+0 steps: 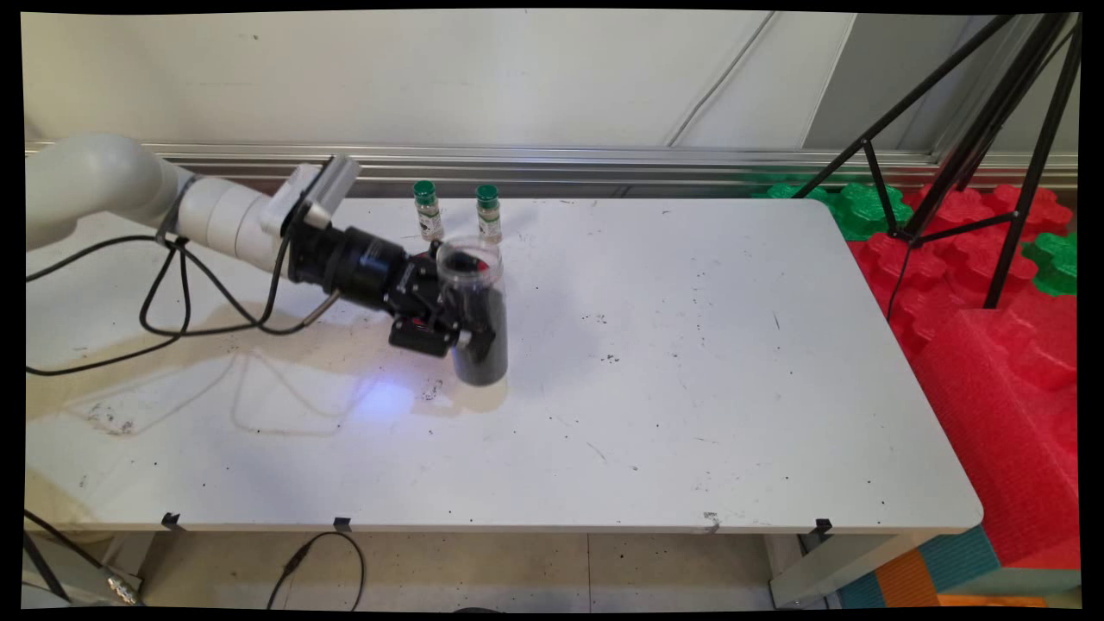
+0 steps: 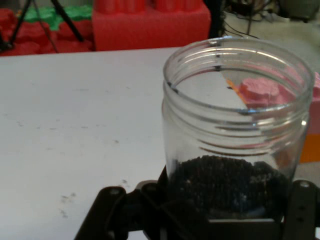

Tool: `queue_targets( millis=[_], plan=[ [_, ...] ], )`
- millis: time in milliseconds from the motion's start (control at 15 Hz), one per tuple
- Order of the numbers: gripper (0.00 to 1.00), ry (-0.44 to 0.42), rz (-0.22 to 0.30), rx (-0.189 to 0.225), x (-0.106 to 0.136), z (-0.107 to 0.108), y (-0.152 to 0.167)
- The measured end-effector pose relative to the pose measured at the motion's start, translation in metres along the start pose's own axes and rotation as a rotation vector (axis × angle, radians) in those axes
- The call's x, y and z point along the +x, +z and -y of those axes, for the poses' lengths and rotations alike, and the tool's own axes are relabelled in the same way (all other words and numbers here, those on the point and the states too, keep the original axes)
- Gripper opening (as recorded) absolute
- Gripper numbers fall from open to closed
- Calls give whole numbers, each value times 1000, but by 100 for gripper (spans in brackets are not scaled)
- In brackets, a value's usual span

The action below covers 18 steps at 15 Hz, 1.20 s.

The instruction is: Pour the black seasoning powder in the red bowl

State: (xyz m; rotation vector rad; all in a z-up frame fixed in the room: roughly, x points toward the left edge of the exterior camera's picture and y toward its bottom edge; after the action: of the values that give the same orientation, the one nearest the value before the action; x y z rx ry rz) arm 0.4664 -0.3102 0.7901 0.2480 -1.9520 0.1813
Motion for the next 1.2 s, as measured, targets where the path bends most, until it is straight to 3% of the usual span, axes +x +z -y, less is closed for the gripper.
queue_targets(
  millis=[600,1200],
  plan=[
    [0,9,-34,136,36,25,-22],
    [0,86,-9,270,53,57,-44]
  ],
)
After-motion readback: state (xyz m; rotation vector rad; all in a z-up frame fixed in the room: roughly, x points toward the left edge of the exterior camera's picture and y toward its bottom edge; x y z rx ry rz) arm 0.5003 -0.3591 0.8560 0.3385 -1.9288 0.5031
